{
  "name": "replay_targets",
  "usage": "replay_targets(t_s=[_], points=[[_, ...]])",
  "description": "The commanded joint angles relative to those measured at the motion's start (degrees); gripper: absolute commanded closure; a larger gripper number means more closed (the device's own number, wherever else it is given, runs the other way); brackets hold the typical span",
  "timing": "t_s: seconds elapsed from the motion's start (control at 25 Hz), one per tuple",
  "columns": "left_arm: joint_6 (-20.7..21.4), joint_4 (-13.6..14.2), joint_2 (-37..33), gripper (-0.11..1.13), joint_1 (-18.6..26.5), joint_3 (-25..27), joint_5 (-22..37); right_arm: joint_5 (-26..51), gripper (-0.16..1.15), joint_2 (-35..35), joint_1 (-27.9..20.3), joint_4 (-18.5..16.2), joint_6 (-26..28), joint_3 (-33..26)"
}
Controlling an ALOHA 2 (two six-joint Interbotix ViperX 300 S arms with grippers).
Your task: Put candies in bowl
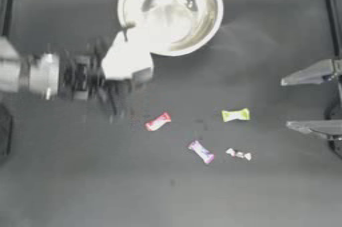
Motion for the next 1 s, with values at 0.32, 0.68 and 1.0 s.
replay_targets(t_s=[0.32, 0.68, 1.0], points=[[14.3, -0.6, 7.4, 0.76, 12.2, -11.1, -5.1, -0.5, -0.02, 0.5, 0.1, 0.9, 0.1, -0.8], [19.3, -0.6, 16.3, 0.76, 20.0, -15.2, -9.1, -1.0, -0.02, 0.5, 0.1, 1.1, 0.0, -0.4], [22.7, -0.7, 23.8, 0.77, 22.9, -20.7, -9.5, -1.1, -0.02, 0.6, 0.0, 1.1, 0.0, -0.4]])
